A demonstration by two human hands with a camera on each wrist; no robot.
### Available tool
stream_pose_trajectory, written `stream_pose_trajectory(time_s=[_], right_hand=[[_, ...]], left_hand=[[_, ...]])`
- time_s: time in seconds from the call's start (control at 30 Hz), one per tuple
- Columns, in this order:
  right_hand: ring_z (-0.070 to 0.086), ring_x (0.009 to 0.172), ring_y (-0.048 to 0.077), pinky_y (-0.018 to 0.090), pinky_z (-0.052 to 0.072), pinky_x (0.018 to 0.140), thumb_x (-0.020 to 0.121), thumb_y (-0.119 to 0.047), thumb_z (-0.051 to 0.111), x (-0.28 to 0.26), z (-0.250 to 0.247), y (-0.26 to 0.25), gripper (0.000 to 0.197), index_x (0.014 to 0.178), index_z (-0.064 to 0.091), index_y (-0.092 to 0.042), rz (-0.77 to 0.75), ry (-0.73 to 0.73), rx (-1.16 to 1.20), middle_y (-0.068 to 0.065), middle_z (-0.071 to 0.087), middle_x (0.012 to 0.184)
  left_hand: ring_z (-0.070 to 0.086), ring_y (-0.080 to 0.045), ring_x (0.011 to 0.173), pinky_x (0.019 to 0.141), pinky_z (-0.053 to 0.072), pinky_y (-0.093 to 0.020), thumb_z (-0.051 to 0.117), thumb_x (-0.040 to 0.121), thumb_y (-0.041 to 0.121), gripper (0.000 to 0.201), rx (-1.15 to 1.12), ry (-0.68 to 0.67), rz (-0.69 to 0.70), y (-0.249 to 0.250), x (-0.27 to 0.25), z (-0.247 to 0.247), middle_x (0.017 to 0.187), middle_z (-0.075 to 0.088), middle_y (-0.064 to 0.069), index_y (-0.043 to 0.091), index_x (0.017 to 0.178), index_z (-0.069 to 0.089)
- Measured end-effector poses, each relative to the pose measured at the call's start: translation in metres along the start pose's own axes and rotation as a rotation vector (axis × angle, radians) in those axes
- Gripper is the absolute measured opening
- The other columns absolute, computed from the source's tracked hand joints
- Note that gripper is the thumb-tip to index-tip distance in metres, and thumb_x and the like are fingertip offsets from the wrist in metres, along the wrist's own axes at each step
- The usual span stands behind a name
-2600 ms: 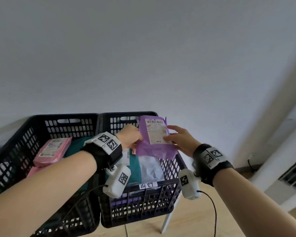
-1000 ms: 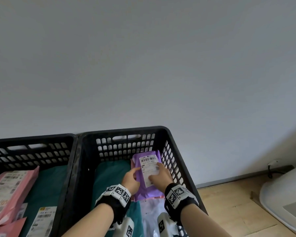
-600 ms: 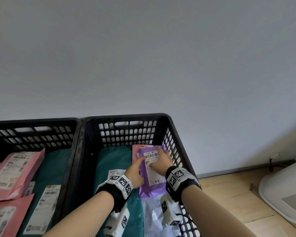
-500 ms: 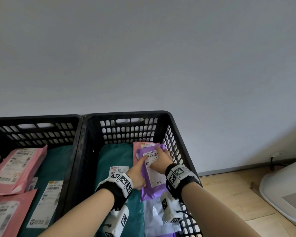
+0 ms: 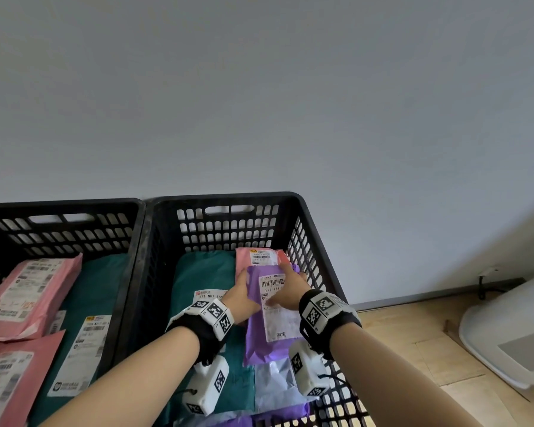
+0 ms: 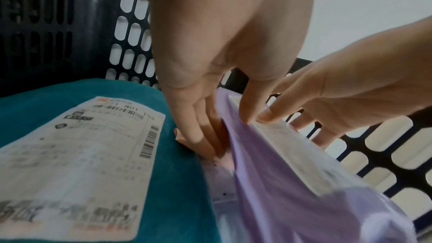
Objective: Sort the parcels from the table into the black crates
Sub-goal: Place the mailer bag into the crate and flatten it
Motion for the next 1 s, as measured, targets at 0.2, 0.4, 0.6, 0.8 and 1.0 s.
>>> stream_pose_trajectory(time_s=[0.2,0.4,0.6,0.8,1.0], right_hand=[[0.039,0.131,0.031,0.040,0.038,0.108,0.077,-0.010,0.075,-0.020,0.002,0.000,0.102,0.152,0.009,-0.024,-0.003,-0.051,-0.109,0.014,0.020,0.148],[0.035,0.134,0.030,0.039,0.038,0.109,0.074,-0.020,0.080,-0.031,0.011,0.009,0.103,0.151,0.012,-0.022,0.026,-0.095,-0.180,0.015,0.026,0.147],[0.050,0.121,0.026,0.040,0.047,0.100,0.068,-0.025,0.084,-0.037,0.030,0.016,0.088,0.140,0.034,-0.014,0.083,-0.160,-0.285,0.009,0.048,0.134],[0.047,0.124,0.033,0.039,0.043,0.104,0.077,-0.013,0.075,-0.031,0.033,0.023,0.085,0.145,0.024,-0.018,0.029,-0.031,-0.281,0.014,0.026,0.143],[-0.001,0.145,0.042,0.056,0.023,0.114,0.069,-0.025,0.084,-0.030,0.041,0.023,0.128,0.151,-0.014,-0.026,0.042,-0.204,-0.588,0.016,-0.026,0.154]], left_hand=[[0.060,-0.027,0.108,0.075,0.056,-0.029,0.075,0.075,0.005,0.122,0.149,-0.134,-0.029,0.006,-0.015,0.000,0.137,0.049,-0.014,0.025,0.147,-0.020],[0.051,-0.026,0.123,0.096,0.049,-0.036,0.080,0.072,0.012,0.122,0.315,-0.239,-0.043,0.005,-0.026,0.008,0.144,0.043,-0.011,0.021,0.150,-0.013],[0.069,-0.018,0.077,0.068,0.055,-0.030,0.068,0.082,0.001,0.074,0.396,-0.435,-0.126,0.001,-0.045,0.026,0.104,0.063,-0.012,0.021,0.138,0.026],[0.062,-0.019,0.090,0.076,0.052,-0.019,0.063,0.087,0.009,0.091,0.454,-0.155,-0.067,0.002,-0.041,0.026,0.121,0.056,-0.013,0.024,0.151,0.000],[0.062,-0.029,0.098,0.082,0.051,-0.033,0.066,0.081,0.006,0.103,0.586,-0.086,-0.010,0.000,-0.040,0.028,0.122,0.056,-0.019,0.023,0.151,-0.009]])
Point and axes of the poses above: each hand's wrist, its own x-axis towards the middle knuckle, its own z-axis out of the palm, y = z × x, the point moved 5 cm from there along x, towards the middle knuckle
